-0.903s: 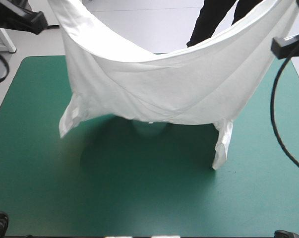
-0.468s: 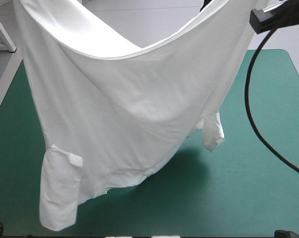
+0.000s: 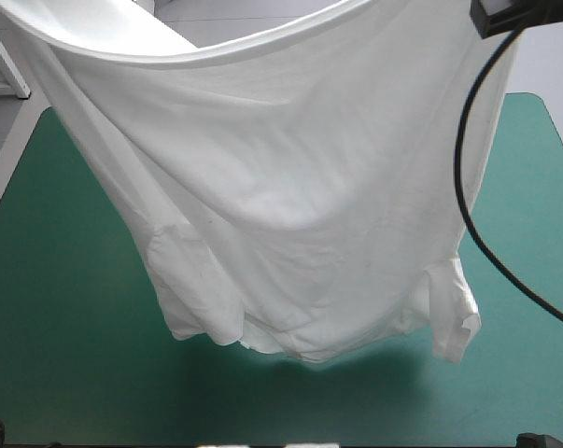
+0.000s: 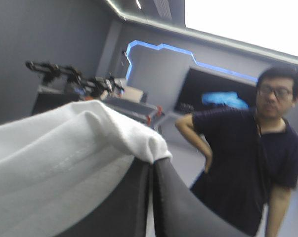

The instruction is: Fold the cloth

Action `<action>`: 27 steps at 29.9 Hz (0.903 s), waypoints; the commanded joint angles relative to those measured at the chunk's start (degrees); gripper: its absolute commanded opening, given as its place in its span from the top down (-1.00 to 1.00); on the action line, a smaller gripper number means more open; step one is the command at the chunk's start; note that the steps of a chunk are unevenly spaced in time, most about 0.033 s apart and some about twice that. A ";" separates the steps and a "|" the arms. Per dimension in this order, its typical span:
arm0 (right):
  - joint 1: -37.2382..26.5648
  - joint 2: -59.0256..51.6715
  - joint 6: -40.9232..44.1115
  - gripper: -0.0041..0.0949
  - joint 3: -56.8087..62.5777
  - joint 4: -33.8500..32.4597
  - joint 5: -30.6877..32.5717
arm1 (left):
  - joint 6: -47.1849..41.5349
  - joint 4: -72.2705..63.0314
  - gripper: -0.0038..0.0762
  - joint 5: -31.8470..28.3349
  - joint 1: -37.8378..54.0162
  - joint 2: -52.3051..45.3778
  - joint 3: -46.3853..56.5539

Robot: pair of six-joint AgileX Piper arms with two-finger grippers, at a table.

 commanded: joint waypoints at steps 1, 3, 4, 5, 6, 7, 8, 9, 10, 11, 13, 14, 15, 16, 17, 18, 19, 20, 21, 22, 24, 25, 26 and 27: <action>-0.34 2.73 3.75 0.95 -0.19 -7.34 5.07 | -5.01 7.37 0.96 3.01 -0.10 4.42 1.85; -3.01 4.22 5.10 0.95 1.11 -7.83 7.25 | -5.92 10.02 0.96 7.34 -0.10 7.32 2.24; -4.90 4.74 5.87 0.95 1.80 -6.99 8.10 | -5.92 10.88 0.96 9.42 -0.10 9.03 2.24; -7.25 5.25 7.08 0.95 2.90 -5.09 8.72 | -5.92 11.68 0.96 10.91 -0.10 10.36 2.24; -11.71 5.95 8.11 0.95 4.06 -1.90 9.36 | -5.92 12.56 0.96 12.54 -0.10 11.99 2.24; -15.22 6.39 8.65 0.95 5.42 2.51 9.53 | -5.92 13.78 0.96 13.93 -0.10 13.56 2.24; -19.04 6.92 8.69 0.95 6.61 6.86 9.30 | -5.92 15.01 0.96 14.85 -0.10 15.21 2.24; -24.92 7.60 8.69 0.95 8.24 13.14 8.61 | -5.92 16.45 0.96 15.73 0.01 16.82 2.24; -29.59 8.29 8.41 0.95 9.85 19.41 7.85 | -5.92 17.97 0.96 16.35 0.01 18.42 2.24; -32.98 9.04 7.61 0.95 11.16 24.18 6.83 | -5.92 19.38 0.96 16.64 0.01 19.75 2.24; -39.83 11.20 5.56 0.95 14.25 34.68 4.72 | -7.14 22.67 0.96 16.77 0.11 23.13 2.24; -41.92 12.23 4.79 0.95 15.51 38.64 4.03 | -7.82 23.36 0.96 16.77 0.72 24.55 2.24; -44.30 13.87 3.88 0.95 16.61 41.63 3.14 | -8.41 23.34 0.96 16.66 1.49 26.34 2.24; -45.51 15.07 3.49 0.95 17.38 43.61 2.95 | -8.41 22.53 0.96 16.66 2.37 28.14 2.24; -46.81 16.72 3.49 0.95 17.79 44.96 2.70 | -8.41 21.68 0.96 16.54 3.34 29.98 2.24; -47.91 18.49 3.49 0.95 17.85 46.29 2.42 | -8.41 20.84 0.96 16.40 4.06 31.81 2.24; -48.66 20.27 3.49 0.95 17.85 47.38 2.09 | -8.41 19.82 0.96 16.39 4.98 33.61 2.24; -49.36 22.00 3.32 0.95 17.85 48.37 1.61 | -8.41 18.58 0.96 16.25 5.91 35.36 2.24; -49.70 23.77 3.06 0.95 17.85 48.88 1.13 | -8.41 17.63 0.96 15.91 6.62 36.73 2.24; -50.01 25.14 2.53 0.95 17.85 49.18 0.84 | -8.41 16.45 0.96 15.64 7.45 38.35 2.24; -50.37 28.55 1.89 0.95 17.85 49.44 0.24 | -8.31 15.12 0.96 14.95 8.75 41.21 2.24; -50.37 29.83 1.89 0.95 17.85 49.44 0.06 | -8.31 14.65 0.96 14.69 9.20 42.66 2.24; -50.37 31.41 1.53 0.95 17.85 49.44 -0.20 | -8.31 14.39 0.96 14.41 9.46 44.02 2.24; -50.37 32.93 1.89 0.95 17.85 49.44 -0.47 | -8.31 14.28 0.96 14.17 9.66 45.30 2.24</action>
